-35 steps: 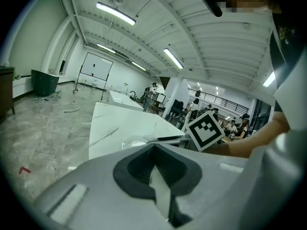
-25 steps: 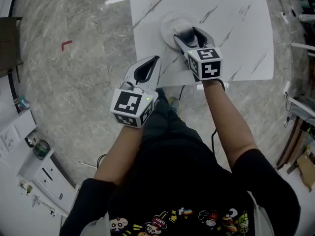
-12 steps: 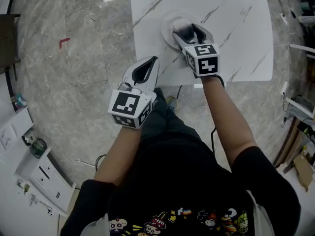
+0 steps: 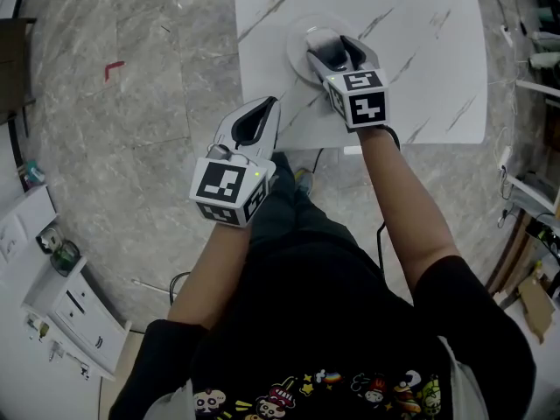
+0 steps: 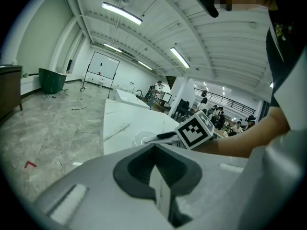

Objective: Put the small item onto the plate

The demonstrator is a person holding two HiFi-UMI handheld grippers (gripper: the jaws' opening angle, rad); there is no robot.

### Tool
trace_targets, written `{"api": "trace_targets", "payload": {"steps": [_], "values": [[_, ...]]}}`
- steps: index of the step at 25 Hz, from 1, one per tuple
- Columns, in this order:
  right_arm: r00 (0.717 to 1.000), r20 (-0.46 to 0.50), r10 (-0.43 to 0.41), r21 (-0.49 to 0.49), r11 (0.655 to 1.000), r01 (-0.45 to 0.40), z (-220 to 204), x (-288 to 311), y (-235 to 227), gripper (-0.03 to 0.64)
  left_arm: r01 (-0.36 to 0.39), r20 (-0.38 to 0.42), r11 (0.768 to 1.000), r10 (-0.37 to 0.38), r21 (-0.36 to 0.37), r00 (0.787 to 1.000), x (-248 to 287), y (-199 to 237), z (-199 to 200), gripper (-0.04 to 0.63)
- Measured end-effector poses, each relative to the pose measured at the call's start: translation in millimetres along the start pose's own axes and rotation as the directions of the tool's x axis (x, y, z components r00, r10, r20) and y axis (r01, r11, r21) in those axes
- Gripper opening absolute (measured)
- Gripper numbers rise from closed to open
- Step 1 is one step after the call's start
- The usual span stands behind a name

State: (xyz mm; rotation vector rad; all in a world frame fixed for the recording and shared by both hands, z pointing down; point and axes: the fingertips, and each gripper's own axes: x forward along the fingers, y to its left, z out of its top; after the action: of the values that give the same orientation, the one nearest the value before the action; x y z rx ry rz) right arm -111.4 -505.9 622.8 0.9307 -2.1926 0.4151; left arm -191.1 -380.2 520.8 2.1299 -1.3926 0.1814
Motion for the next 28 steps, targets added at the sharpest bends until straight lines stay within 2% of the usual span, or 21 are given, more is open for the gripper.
{"api": "trace_targets", "payload": {"steps": [10,16,28], "values": [[1.0,-0.01,0.015,-0.019,1.0,-0.015,1,6,3,0.334,-0.01,-0.003,1.0,0.01,-0.009,1.0,1,8,-3,0.0],[1.0,-0.005,-0.007,-0.024,1.0,0.007,1,6,3,0.339,-0.017,-0.003,1.0,0.017,-0.006,1.0,2,10,-4,0.0],[0.998,0.054,-0.013,0.029,1.0,0.012,17,-27,2,0.33,-0.004,0.001,1.0,0.004,0.031,1.0,2,6,12,0.0]]}}
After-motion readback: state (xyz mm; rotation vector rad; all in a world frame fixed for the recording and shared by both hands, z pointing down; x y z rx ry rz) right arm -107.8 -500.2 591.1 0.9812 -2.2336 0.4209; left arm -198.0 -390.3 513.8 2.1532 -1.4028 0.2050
